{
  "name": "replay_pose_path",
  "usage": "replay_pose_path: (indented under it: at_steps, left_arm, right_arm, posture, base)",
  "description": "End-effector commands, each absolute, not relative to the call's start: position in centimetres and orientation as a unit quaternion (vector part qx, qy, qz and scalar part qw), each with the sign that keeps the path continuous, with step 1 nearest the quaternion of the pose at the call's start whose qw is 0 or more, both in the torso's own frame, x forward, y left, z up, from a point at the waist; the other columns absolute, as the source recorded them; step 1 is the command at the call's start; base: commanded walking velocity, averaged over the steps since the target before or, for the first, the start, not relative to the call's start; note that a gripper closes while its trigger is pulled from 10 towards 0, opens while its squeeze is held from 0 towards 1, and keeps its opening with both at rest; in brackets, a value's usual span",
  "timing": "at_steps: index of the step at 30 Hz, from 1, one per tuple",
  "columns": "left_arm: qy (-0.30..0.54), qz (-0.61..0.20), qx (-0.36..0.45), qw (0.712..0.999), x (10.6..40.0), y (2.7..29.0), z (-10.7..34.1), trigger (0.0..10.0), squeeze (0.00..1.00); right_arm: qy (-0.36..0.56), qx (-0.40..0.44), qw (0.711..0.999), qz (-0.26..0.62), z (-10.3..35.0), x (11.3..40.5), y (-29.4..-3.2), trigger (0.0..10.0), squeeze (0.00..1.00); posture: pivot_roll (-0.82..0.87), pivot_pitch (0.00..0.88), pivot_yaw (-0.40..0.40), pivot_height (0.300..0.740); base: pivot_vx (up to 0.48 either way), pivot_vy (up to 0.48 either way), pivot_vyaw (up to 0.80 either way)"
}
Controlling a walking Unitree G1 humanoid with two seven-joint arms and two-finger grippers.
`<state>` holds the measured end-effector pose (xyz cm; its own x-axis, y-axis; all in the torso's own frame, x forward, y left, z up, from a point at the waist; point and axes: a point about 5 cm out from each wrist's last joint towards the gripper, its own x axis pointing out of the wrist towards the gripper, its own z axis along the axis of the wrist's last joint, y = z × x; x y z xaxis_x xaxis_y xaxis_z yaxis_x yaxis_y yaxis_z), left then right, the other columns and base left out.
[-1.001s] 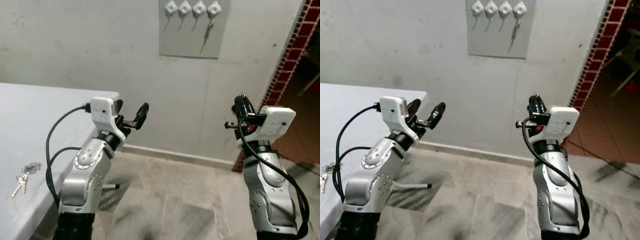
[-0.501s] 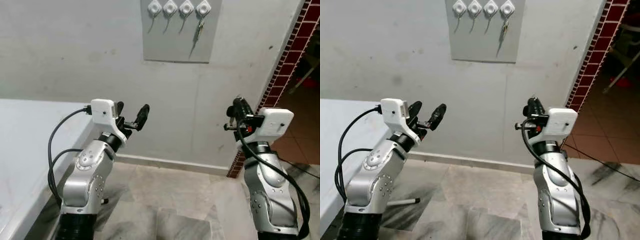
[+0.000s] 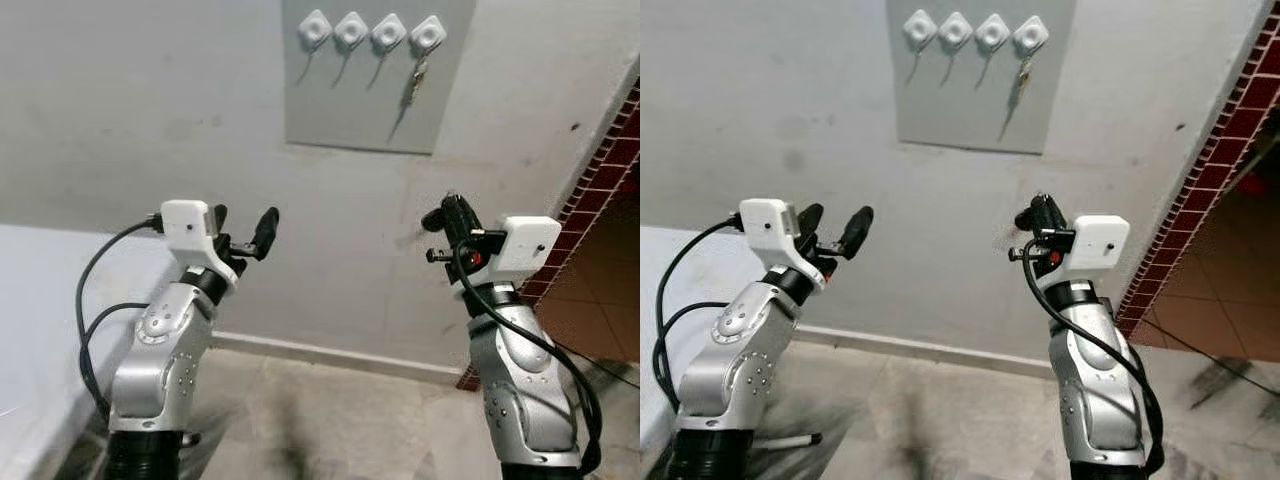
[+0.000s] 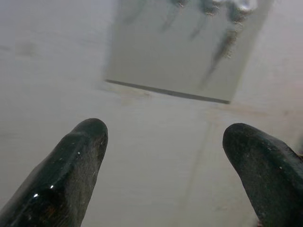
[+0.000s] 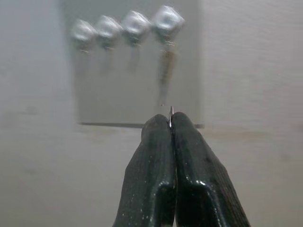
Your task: Hang keys on a hook
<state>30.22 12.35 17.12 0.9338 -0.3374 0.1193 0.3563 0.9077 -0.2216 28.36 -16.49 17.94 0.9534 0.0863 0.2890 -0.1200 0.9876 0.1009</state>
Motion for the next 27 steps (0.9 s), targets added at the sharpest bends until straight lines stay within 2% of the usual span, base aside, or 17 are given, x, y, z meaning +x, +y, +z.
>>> replay_pose_path:
  at_steps: [1,16,27]
  left_arm:
    - [-0.051,-0.164,-0.112,0.979,30.3,13.27,17.69,10.0,0.0]
    - [-0.043,-0.153,-0.117,0.98,30.39,13.11,17.59,10.0,0.0]
    - [-0.031,-0.106,-0.11,0.988,30.91,13.46,17.48,10.0,0.0]
  right_arm:
    - [-0.159,0.065,0.983,0.068,18.77,28.33,-15.73,10.0,0.0]
    - [-0.155,0.066,0.983,0.072,18.69,28.34,-15.54,10.0,0.0]
    - [-0.136,0.065,0.985,0.084,18.1,28.1,-15.05,10.0,0.0]
  posture:
    - [0.01,0.0,0.003,0.715]
    - [0.01,0.0,0.002,0.715]
    - [0.01,0.0,0.003,0.715]
  base:
    - [0.48,0.0,0.0]
    - [0.458,0.0,0.0]
    - [0.0,0.0,0.0]
